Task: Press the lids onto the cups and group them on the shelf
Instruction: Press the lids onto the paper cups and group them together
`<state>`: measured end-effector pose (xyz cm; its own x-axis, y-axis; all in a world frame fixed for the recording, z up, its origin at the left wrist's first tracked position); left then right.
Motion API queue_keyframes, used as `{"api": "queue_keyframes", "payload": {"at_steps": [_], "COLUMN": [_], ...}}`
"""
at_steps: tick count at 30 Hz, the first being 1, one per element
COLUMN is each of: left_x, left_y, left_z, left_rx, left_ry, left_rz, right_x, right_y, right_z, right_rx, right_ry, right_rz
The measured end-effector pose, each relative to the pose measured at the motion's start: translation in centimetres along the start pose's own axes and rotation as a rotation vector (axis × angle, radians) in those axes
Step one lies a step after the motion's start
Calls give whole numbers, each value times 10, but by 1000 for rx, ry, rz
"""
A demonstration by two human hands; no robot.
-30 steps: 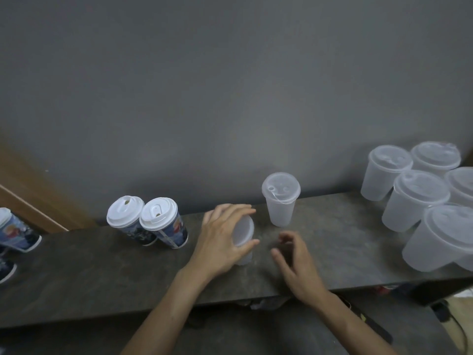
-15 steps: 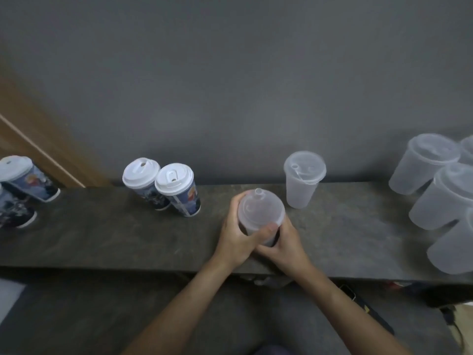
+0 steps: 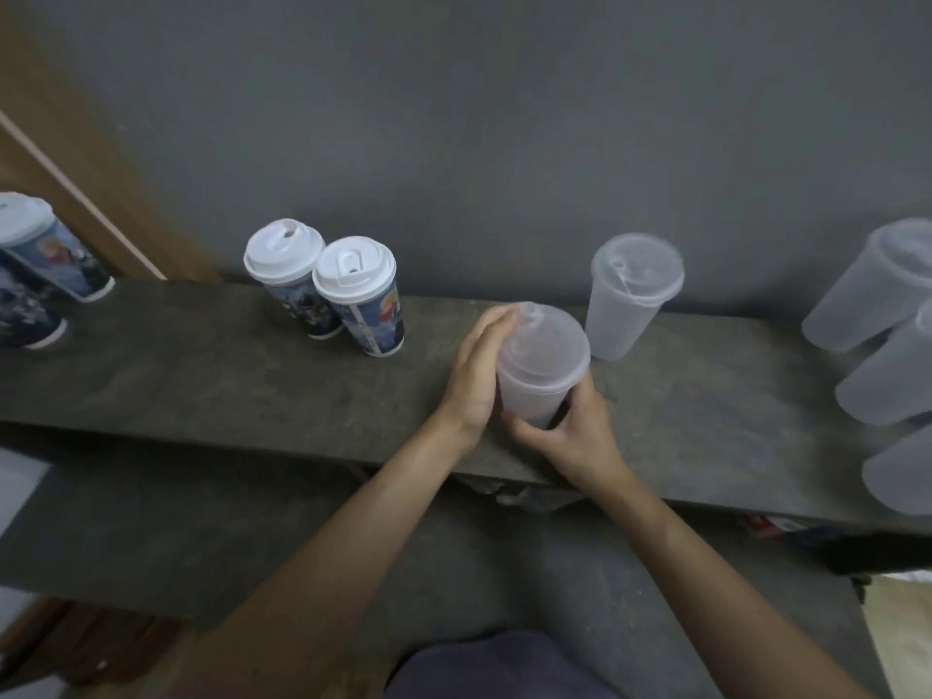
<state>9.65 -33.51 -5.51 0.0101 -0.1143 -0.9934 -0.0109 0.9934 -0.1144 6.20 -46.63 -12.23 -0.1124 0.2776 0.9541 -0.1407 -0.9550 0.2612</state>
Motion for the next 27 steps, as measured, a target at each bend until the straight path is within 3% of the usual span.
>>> {"api": "queue_keyframes", "payload": {"at_steps": [7,13,19,21,24,27], "left_x": [0,-29,-23,-28,-33,-26], "left_y": [-6,-3,-13,-9,3,2], "left_z": [-11,7,-5,5,22,17], "left_rx": [-59,98,-111,-4,287,237], "left_ry": [-173,112,40,113,144,84], "left_rz": [146,105,105,75,114,104], "right_x": [9,2,4,4,4,4], "right_y": [-1,1,-2,1,3,-1], "right_z": [0,1,3,1,2,4], "right_rx": [-59,29,-57,-64,-2,6], "right_ry": [-4,-5,-9,-14,16,16], "right_rz": [44,2,3,-7,-33,-46]}}
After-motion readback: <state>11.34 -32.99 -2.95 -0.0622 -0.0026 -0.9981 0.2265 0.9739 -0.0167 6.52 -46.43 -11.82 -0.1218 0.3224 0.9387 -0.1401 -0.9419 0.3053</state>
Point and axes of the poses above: each hand's wrist, its own z-axis towards the middle knuckle, its own y-axis out of the back of the hand, x = y × z, the point moved 1 cm from there along z, towards the middle knuckle, and after that the axes turned 4 degrees about -x, right-handed, at the moved point
